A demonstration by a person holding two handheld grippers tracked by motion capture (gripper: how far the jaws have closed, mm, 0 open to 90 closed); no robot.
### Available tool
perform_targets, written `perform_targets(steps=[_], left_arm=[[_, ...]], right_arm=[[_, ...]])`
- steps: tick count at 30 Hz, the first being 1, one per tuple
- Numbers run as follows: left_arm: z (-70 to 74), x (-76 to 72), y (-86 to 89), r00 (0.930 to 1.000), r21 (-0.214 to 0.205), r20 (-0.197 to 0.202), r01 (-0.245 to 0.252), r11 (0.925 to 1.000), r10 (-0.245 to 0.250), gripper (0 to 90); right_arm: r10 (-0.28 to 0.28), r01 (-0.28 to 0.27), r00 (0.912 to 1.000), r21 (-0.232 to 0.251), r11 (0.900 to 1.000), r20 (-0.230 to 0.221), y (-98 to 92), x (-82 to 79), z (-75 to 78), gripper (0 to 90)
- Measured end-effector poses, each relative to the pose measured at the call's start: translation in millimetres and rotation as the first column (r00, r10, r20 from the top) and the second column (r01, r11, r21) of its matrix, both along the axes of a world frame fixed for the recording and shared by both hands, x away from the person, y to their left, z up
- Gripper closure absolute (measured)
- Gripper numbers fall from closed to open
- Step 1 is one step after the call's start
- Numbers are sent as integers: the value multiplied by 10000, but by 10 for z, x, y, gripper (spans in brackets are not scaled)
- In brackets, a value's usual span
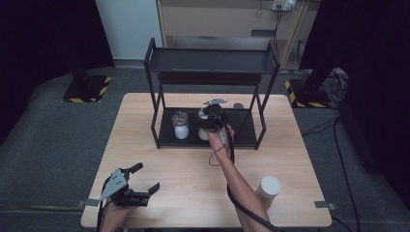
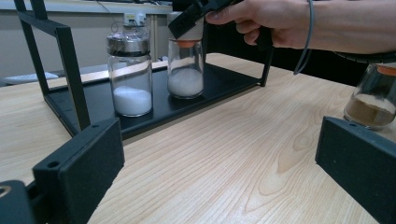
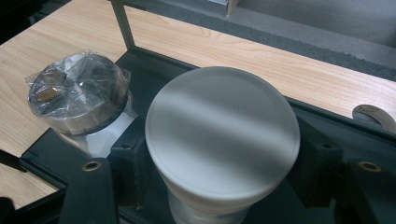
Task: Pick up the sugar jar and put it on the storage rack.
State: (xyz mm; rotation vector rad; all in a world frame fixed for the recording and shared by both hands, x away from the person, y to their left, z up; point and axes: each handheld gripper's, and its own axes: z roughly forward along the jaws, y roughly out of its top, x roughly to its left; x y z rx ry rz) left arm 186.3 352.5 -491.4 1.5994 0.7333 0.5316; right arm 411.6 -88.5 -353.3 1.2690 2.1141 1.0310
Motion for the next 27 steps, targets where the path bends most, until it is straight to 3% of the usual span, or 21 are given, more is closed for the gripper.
perform_targets(steps=[17, 27], left_arm=[[2, -1, 1, 10000, 13, 16, 10, 10000, -10, 0], [3, 1, -4, 10000, 15, 4, 32, 10000, -32, 0]], right_arm=[[-52, 52, 10000, 153, 9999, -13, -28, -5, -17, 330], [-291, 257, 9981, 634, 9977, 534, -50, -129, 31, 166]])
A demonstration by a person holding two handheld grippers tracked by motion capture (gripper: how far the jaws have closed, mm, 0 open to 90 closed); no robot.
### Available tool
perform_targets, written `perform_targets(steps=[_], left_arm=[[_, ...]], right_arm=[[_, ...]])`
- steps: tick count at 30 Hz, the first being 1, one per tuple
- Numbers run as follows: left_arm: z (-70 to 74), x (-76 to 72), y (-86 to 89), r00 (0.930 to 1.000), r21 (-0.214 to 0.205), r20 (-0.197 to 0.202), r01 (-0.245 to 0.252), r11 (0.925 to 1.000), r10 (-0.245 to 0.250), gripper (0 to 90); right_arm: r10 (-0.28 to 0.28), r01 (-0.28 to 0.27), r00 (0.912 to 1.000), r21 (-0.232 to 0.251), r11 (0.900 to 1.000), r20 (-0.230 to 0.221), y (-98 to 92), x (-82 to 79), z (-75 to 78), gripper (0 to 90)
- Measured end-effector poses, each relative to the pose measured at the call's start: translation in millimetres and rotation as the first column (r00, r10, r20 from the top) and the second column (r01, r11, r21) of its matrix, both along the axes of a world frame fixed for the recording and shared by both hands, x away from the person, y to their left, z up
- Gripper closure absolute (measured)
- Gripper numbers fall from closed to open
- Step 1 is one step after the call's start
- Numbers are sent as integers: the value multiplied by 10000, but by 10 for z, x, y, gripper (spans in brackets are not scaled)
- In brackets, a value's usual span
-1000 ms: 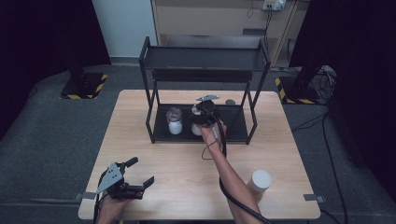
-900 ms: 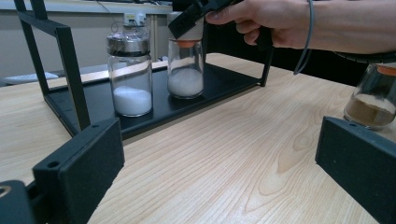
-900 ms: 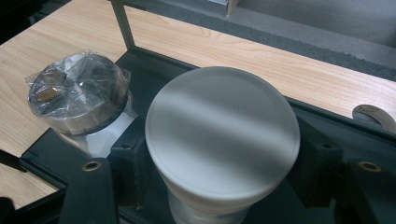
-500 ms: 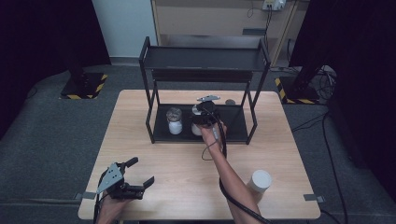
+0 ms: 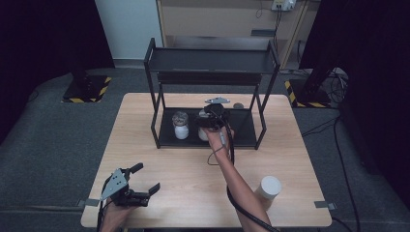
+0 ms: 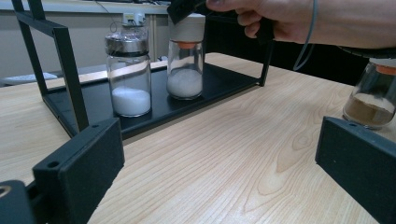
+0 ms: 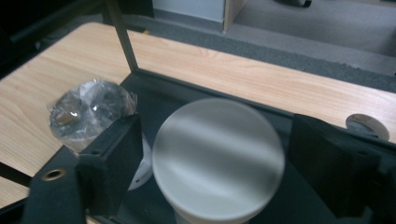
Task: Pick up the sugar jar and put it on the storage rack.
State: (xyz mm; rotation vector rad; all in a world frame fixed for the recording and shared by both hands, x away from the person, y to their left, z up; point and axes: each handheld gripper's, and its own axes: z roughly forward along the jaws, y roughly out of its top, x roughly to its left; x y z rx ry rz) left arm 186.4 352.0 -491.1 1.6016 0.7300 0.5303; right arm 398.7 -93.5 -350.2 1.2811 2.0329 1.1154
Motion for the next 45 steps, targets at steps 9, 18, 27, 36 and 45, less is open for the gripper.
perform_targets(steps=[9, 18, 27, 36, 45], left_arm=[[1, 5, -4, 10000, 25, -16, 37, 10000, -37, 0], [2, 8, -9, 10000, 63, -24, 47, 10000, -47, 0], [3, 9, -14, 10000, 93, -50, 41, 9999, -40, 0], [6, 9, -16, 10000, 112, -69, 28, 9999, -27, 0], [5, 13, -19, 9999, 122, -94, 41, 9999, -40, 0]], right_arm=[[339, -350, 9976, 175, 9992, 605, -55, -220, 97, 107], [1063, -1070, 9904, 30, 9943, 883, -157, -436, 368, 103], [1905, -1927, 9763, 126, 9812, 1026, -363, -623, 651, 99], [2617, -2655, 9577, 169, 9639, 1197, -571, -781, 874, 99], [3319, -3371, 9326, 136, 9414, 1417, -840, -961, 1078, 99]])
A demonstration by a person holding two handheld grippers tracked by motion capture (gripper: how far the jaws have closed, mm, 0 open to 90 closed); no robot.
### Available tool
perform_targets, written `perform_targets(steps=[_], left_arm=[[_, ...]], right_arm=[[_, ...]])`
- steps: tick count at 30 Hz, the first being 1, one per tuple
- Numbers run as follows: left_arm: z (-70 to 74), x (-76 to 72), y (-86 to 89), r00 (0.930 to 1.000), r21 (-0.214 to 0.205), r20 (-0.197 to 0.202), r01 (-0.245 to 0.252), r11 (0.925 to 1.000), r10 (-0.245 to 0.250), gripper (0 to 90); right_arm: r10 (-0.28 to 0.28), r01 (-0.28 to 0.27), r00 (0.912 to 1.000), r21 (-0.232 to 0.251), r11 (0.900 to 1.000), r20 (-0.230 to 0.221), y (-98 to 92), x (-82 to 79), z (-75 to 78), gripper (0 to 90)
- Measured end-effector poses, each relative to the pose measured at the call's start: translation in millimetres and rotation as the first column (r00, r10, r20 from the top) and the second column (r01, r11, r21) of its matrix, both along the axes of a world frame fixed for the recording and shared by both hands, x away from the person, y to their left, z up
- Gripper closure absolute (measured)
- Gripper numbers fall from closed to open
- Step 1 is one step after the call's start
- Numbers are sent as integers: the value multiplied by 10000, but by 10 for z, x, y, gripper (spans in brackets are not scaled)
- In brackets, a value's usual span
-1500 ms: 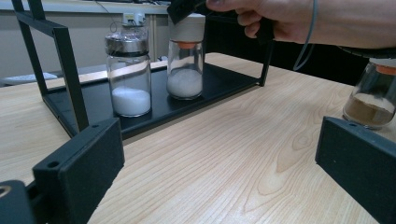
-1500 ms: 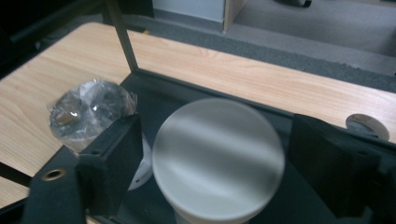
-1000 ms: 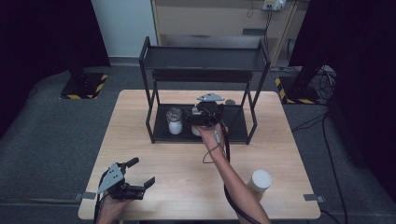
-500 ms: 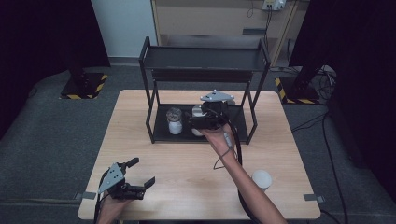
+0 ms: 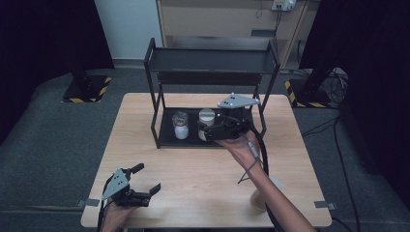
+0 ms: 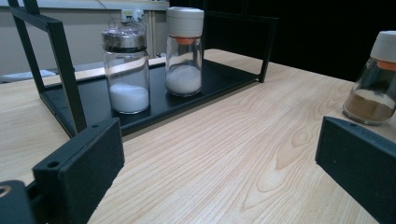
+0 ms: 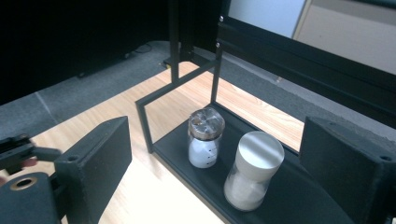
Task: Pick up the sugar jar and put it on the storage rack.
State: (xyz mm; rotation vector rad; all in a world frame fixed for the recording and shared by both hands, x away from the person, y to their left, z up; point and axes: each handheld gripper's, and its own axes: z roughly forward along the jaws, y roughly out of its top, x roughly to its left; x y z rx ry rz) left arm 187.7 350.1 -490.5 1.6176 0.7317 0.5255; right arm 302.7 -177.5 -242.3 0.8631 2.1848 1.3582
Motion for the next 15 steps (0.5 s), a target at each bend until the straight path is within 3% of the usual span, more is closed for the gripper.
perform_targets(steps=[15], left_arm=[[-1, -2, 1, 10000, -16, -23, -61, 10000, 61, 0]], right_arm=[[441, -454, 9987, 494, 9977, 268, -511, -277, 108, 100]])
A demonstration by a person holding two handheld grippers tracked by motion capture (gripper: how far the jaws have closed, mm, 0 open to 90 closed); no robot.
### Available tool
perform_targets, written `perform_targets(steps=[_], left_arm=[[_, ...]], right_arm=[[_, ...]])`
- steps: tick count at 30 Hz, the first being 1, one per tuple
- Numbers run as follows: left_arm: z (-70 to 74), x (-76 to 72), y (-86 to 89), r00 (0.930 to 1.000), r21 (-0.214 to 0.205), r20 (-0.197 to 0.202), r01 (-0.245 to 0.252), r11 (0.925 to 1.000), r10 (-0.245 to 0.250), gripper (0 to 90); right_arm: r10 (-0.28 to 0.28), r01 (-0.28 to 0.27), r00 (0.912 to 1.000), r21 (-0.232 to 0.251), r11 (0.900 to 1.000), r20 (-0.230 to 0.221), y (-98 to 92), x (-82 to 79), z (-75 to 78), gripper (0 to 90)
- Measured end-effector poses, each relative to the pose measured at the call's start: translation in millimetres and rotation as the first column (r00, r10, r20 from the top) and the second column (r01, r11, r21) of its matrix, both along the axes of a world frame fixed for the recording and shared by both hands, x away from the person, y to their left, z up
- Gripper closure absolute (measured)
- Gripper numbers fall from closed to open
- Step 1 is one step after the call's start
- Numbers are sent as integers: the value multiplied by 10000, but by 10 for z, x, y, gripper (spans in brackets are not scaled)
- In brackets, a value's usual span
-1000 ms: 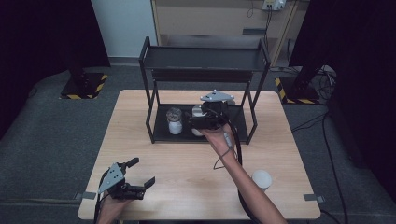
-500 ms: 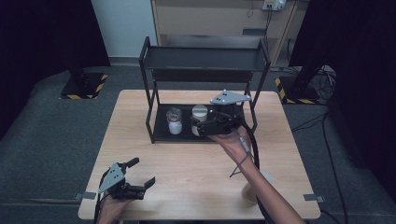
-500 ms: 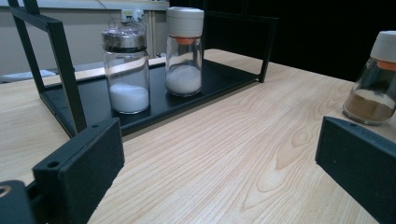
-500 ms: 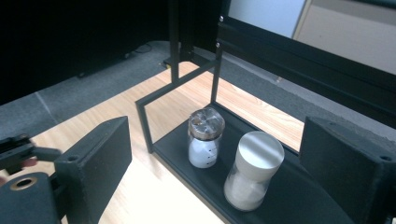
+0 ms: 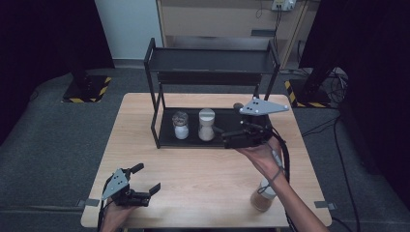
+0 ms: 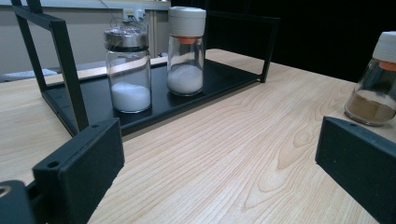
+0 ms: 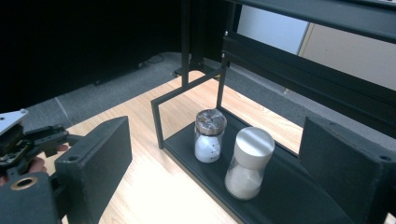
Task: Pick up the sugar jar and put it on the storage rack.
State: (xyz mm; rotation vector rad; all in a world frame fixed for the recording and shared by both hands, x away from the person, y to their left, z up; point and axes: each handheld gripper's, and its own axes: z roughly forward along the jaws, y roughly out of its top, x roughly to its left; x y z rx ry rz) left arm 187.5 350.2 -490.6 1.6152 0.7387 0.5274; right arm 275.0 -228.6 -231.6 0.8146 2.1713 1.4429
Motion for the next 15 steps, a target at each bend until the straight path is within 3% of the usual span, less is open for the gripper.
perform_targets(steps=[15], left_arm=[[-5, 0, 7, 9999, -110, -75, -68, 9999, 67, 0]], right_arm=[[-126, 106, 9994, 582, 9982, 335, -568, -318, -217, 100]])
